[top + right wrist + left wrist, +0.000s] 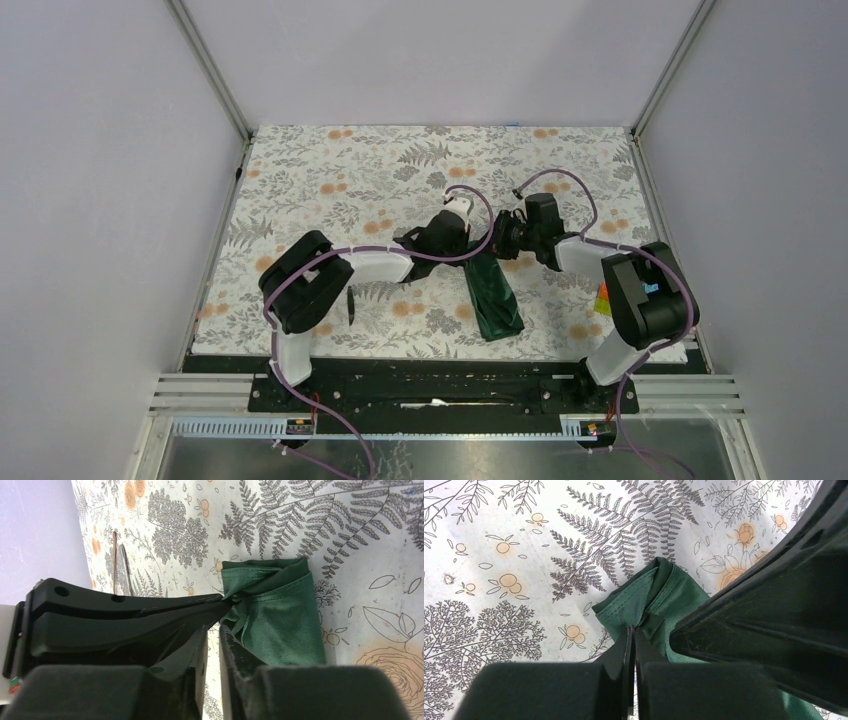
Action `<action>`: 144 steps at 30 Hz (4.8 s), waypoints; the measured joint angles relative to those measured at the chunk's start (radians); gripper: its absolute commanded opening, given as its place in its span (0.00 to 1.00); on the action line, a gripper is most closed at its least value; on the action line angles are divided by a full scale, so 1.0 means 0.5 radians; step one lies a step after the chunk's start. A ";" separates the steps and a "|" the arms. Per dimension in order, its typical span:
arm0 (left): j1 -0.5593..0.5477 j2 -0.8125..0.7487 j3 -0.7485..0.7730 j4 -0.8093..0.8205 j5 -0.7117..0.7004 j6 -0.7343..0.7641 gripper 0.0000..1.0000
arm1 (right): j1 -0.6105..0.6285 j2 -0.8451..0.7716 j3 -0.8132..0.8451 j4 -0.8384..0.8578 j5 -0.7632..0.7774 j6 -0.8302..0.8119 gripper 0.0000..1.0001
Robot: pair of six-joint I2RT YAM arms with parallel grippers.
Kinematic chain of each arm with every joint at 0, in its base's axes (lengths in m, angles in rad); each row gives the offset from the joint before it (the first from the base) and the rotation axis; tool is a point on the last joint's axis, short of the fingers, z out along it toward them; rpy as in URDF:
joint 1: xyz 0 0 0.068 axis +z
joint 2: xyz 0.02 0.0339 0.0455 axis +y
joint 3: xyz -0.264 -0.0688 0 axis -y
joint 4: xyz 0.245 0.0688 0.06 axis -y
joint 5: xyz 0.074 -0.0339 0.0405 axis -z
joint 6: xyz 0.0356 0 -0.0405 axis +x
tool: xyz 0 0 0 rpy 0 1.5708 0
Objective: Fold the napkin into a case and place the utensils inside
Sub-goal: Stuff the top corner of the smaller-rectangle-folded napkin into the folded napkin.
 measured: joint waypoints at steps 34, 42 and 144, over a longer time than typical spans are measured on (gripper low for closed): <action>0.040 -0.036 -0.070 0.029 0.098 -0.097 0.00 | -0.041 0.140 -0.036 0.086 -0.180 0.039 0.31; 0.042 -0.054 -0.100 0.034 0.111 -0.111 0.00 | -0.111 0.054 -0.060 0.016 -0.186 -0.077 0.31; 0.070 -0.179 -0.231 0.057 0.159 -0.315 0.00 | 0.031 0.335 -0.036 0.317 -0.235 0.072 0.00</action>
